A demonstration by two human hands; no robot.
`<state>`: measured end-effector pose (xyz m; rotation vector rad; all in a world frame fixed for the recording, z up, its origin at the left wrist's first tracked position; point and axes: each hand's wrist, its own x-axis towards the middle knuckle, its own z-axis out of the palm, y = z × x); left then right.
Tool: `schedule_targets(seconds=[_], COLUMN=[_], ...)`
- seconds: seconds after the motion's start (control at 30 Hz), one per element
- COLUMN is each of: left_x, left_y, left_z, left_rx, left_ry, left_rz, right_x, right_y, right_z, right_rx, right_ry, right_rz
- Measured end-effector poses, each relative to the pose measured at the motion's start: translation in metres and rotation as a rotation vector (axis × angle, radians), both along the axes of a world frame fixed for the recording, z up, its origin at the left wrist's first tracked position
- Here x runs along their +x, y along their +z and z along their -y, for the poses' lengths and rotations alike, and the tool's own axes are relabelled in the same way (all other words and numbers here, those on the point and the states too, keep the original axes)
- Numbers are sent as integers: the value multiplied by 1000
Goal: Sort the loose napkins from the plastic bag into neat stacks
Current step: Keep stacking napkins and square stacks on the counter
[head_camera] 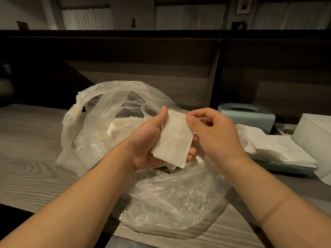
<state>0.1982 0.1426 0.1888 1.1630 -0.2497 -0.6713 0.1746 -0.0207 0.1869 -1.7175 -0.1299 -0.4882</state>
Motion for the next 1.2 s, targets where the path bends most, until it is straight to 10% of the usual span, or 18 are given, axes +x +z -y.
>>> schedule_targets(seconds=[1.2], left_x=[0], left_y=[-2], left_z=[-6], left_rx=[60], left_ry=[-161], left_rz=[76], right_x=[6], right_y=[-4], right_z=[4], right_rx=[-329], right_ry=[45], right_rz=[66])
